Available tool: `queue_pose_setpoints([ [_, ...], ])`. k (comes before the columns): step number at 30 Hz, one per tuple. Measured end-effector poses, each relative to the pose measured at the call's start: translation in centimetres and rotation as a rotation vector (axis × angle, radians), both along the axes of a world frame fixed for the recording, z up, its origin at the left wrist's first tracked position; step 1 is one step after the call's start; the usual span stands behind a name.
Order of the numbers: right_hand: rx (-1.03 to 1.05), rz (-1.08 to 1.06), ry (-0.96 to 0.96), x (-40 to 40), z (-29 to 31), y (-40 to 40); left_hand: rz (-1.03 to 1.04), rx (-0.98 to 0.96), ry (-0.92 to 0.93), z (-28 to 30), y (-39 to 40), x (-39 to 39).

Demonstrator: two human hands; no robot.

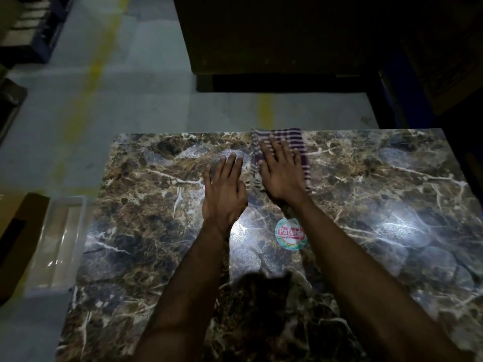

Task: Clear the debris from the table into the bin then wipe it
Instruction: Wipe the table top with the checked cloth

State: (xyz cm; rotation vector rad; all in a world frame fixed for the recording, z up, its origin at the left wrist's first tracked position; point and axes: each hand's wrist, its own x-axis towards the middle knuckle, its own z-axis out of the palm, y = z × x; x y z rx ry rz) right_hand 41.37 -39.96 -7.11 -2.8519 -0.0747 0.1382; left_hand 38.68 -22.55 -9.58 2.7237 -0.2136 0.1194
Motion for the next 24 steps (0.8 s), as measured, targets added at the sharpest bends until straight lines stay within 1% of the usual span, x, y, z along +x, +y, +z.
queue_pose_setpoints([
  [3,-0.010,0.147,-0.012,-2.1,-0.3,0.7,-0.001,0.006,-0.001,0.0,0.0,0.1],
  [6,-0.035,0.240,-0.027,-4.3,-1.1,-1.9,-0.002,-0.003,0.010,0.1,0.0,0.0],
  [8,-0.045,0.183,-0.025,-4.6,-1.1,-3.8,-0.012,-0.001,0.022,0.2,0.0,0.1],
  [10,-0.038,0.076,-0.026,-3.2,-0.9,-4.2,-0.008,0.002,0.022,0.2,0.0,0.0],
  [12,-0.013,-0.012,-0.019,-0.9,-0.3,-3.0,-0.016,0.004,0.017,0.1,0.1,0.0],
  [14,0.000,-0.058,0.003,0.6,0.1,-0.8,-0.017,0.006,0.012,0.1,0.1,0.0],
  [17,-0.005,0.028,-0.010,-0.2,0.0,2.1,-0.011,0.004,0.004,0.3,0.0,0.0],
  [20,0.002,0.154,-0.002,-3.1,-0.5,0.9,-0.016,0.001,0.012,0.2,0.0,0.0],
  [22,-0.004,0.147,-0.013,-4.3,-0.8,-1.6,-0.016,-0.003,0.024,0.1,0.0,0.1],
  [24,-0.019,0.078,-0.019,-4.1,-0.7,-3.6,-0.021,-0.002,0.027,0.0,0.0,0.1],
])
